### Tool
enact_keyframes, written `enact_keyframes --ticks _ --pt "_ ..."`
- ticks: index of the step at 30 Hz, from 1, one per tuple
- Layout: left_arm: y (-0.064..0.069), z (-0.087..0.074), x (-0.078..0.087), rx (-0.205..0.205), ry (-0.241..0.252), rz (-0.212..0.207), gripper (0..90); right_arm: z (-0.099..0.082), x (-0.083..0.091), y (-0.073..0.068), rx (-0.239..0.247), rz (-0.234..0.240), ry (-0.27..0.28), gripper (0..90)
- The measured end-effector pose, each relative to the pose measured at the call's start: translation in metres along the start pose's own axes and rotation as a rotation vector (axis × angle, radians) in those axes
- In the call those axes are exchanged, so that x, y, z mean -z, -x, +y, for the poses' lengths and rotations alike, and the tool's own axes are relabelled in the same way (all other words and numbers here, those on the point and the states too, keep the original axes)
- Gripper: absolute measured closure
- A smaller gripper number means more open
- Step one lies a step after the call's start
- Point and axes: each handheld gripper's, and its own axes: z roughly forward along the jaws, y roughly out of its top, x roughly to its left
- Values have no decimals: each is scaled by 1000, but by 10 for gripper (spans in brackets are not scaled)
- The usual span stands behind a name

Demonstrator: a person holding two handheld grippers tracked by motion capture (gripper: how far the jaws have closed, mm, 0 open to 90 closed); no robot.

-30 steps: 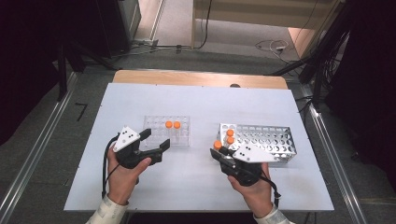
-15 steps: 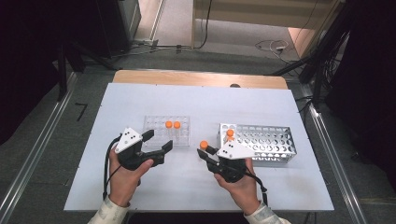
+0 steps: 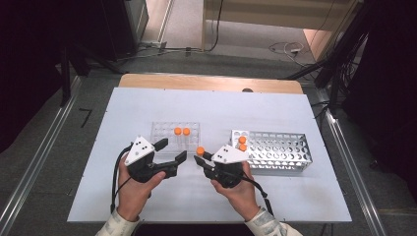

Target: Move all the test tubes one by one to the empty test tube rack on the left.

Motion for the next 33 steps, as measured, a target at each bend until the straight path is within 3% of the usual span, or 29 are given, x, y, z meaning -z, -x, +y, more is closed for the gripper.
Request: enact_keyframes --ticks 12,28,33 --pt "12 0 -1 -41 1 -54 391 6 -18 -17 28 47 -10 722" --pt "15 -4 -5 -99 -26 -66 687 9 -21 -25 36 68 -3 722" --pt "14 -4 -5 -106 -22 -63 699 9 -21 -24 32 69 -3 716"
